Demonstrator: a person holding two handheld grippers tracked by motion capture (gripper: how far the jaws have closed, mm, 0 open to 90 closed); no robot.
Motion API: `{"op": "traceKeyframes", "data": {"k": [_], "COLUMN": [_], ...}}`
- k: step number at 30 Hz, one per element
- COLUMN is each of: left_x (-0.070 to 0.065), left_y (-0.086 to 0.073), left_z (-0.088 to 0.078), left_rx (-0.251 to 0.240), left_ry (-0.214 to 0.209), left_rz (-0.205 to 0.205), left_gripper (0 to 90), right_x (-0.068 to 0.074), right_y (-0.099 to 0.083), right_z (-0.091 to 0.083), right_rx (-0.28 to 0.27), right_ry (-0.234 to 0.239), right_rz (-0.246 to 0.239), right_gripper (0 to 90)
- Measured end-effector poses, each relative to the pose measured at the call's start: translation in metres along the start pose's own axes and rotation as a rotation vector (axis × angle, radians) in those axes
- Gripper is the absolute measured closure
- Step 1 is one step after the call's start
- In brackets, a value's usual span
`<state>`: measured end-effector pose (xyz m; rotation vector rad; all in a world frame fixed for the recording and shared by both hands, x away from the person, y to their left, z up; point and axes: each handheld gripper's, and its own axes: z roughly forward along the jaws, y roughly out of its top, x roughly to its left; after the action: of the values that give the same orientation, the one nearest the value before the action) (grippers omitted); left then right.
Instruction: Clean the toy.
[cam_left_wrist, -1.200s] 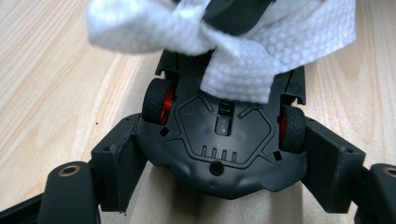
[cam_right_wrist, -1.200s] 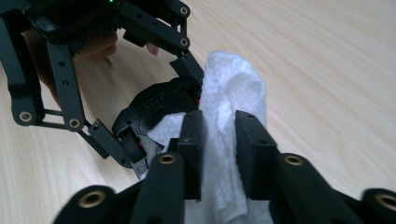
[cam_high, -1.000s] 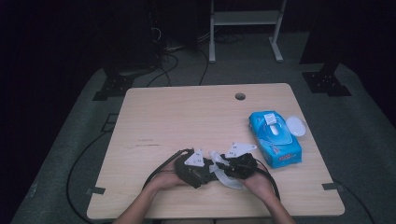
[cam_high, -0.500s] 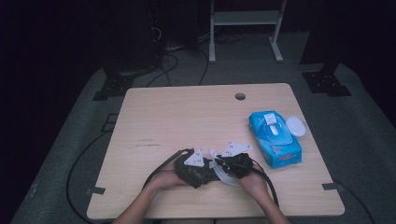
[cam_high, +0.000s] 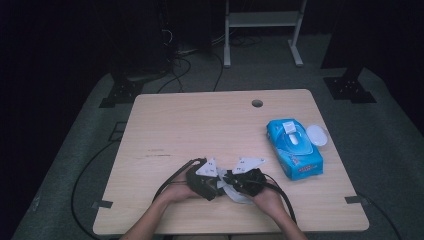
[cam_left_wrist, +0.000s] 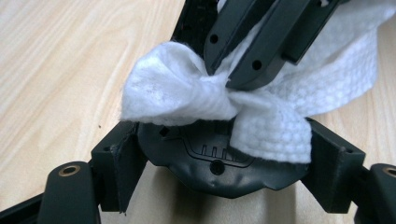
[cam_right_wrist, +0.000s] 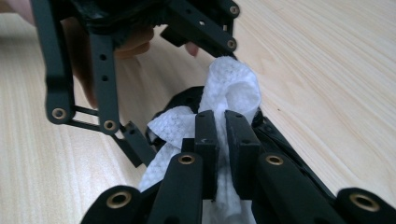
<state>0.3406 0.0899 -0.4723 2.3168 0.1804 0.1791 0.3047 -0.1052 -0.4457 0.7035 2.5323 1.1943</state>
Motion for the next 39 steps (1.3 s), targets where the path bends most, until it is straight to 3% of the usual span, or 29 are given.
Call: {"op": "traceKeyframes", "data": {"k": [4,6,9,12,13,15,21,23,28,32,34,37,39], "left_x": [-0.001,-0.002,-0.002,-0.001,-0.001,-0.001,-0.001,-0.002,-0.002,-0.002,-0.002,-0.002,-0.002], "left_y": [-0.001,-0.001,-0.001,-0.001,-0.001,0.0,-0.001,-0.001,0.0,0.0,0.0,-0.001,-0.001], "left_z": [0.002,0.003,0.001,0.001,0.0,0.0,-0.001,-0.001,-0.002,-0.002,-0.001,-0.001,-0.002], "left_rx": [0.014,0.021,0.016,0.02,0.019,0.014,0.032,0.012,0.003,0.014,0.011,0.015,0.013], "left_ry": [-0.001,0.002,-0.002,-0.004,-0.007,-0.004,-0.007,-0.006,-0.011,-0.008,-0.004,-0.005,-0.005], "left_rz": [0.006,0.013,0.01,0.014,0.015,0.011,0.027,0.005,0.009,0.018,0.013,0.013,0.015], "left_gripper": [23.3,23.3,23.4,23.3,23.3,23.4,23.4,23.4,23.4,23.4,23.4,23.4,23.4], "right_x": [0.014,0.021,0.019,0.008,0.004,0.001,0.016,0.013,-0.001,0.003,0.009,0.013,0.01], "right_y": [0.008,0.012,0.015,0.015,0.014,0.014,0.024,0.024,0.016,0.011,0.01,0.009,0.007], "right_z": [0.013,0.02,0.022,0.017,0.015,0.014,0.027,0.026,0.012,0.009,0.012,0.012,0.009], "right_rx": [0.025,0.035,0.029,0.028,0.028,0.02,0.041,0.031,0.021,0.007,0.005,0.011,0.012], "right_ry": [0.062,0.07,0.051,-0.016,-0.029,-0.033,-0.022,-0.036,-0.062,-0.035,0.018,0.036,0.024], "right_rz": [-0.044,-0.07,-0.07,-0.061,-0.038,-0.023,-0.096,-0.08,-0.029,-0.012,-0.018,-0.029,-0.028], "right_gripper": [83.9,83.9,84.0,84.0,84.1,84.1,84.3,84.2,84.3,84.3,84.2,84.2,84.2]}}
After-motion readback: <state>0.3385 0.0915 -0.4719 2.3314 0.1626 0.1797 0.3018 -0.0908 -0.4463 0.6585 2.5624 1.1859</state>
